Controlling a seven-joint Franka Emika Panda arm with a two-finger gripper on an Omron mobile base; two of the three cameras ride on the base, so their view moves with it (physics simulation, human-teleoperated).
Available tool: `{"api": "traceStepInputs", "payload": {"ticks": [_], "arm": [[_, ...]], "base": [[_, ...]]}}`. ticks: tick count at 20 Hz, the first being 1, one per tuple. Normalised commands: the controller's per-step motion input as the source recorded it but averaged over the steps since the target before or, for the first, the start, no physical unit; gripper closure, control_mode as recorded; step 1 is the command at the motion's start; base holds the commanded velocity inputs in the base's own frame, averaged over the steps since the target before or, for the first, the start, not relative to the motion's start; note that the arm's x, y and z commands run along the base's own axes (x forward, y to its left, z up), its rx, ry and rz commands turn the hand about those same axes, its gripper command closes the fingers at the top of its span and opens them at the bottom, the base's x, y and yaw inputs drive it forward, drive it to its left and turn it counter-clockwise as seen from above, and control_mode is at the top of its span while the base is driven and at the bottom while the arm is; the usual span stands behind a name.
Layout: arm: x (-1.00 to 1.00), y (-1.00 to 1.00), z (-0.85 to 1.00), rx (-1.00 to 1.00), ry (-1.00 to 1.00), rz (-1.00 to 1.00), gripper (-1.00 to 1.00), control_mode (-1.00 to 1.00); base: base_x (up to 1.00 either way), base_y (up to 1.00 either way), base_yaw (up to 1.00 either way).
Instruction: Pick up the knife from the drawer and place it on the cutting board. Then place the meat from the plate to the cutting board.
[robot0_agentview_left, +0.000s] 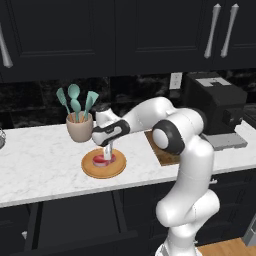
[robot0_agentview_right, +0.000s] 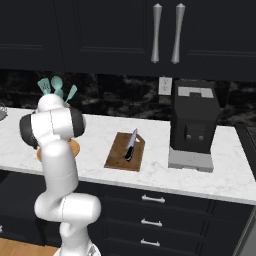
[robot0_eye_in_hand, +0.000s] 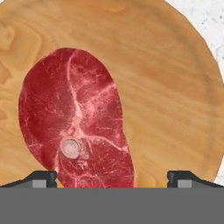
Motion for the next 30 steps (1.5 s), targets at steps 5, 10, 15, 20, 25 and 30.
{"api": "traceStepInputs", "payload": {"ticks": [5, 10, 15, 20, 25, 30], "arm": [[0.0, 0.0, -0.45, 0.0, 0.0, 0.03, -1.0, -1.0], [0.0, 0.0, -0.24, 0.0, 0.0, 0.04, -1.0, -1.0], [-0.46, 0.0, 0.0, 0.0, -0.08, 0.07, -1.0, -1.0], [-0.23, 0.0, -0.03, 0.0, -0.03, 0.08, -1.0, -1.0], [0.07, 0.0, -0.09, 0.0, -0.01, 0.06, -1.0, -1.0], [0.09, 0.0, 0.01, 0.0, 0.0, 0.04, -1.0, -1.0]], "base": [[0.0, 0.0, 0.0], [0.0, 0.0, 0.0], [0.0, 0.0, 0.0], [0.0, 0.0, 0.0], [0.0, 0.0, 0.0], [0.0, 0.0, 0.0]]}}
